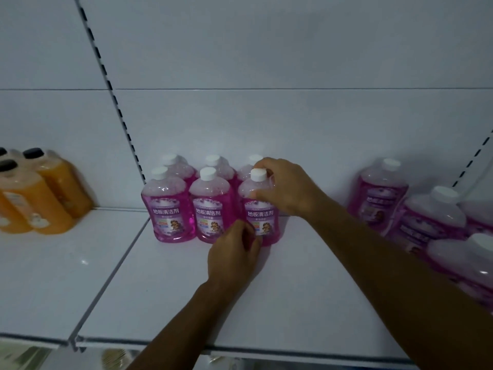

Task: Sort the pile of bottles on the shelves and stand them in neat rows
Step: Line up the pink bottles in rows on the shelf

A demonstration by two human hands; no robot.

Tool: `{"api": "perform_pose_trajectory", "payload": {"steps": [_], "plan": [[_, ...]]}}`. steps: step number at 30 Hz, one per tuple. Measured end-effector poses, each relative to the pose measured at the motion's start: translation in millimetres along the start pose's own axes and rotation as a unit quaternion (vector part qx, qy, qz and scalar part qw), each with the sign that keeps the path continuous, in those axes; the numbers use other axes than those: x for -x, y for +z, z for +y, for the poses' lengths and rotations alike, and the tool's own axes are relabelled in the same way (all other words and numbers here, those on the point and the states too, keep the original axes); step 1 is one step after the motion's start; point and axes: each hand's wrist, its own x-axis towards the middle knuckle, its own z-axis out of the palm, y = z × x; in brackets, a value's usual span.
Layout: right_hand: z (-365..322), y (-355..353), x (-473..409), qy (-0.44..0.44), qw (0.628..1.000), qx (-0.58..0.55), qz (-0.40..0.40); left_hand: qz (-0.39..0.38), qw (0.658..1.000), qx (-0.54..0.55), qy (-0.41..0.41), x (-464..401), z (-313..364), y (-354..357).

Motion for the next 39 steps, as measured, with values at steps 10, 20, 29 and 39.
{"api": "perform_pose_trajectory", "payload": {"steps": [10,20,29,39], "plan": [[8.8,-8.5,24.3,0.056,0.997,-0.017,0.052,-0.082,0.991,0.067,0.081,-2.1,24.3,14.8],[36.5,-111.1,99.5,0.126,0.979,0.122,0.103,-0.263,0.935,0.201,0.129,10.1,98.6,69.5],[56.5,-156.6,192.5,0.219,0.962,0.119,0.11,-0.441,0.826,0.314,0.156,28.2,153.6,100.4],[88.1,-128.1,240.5,0.25,0.958,0.046,0.131,-0.435,0.823,0.348,0.11,28.9,152.7,117.7]]}}
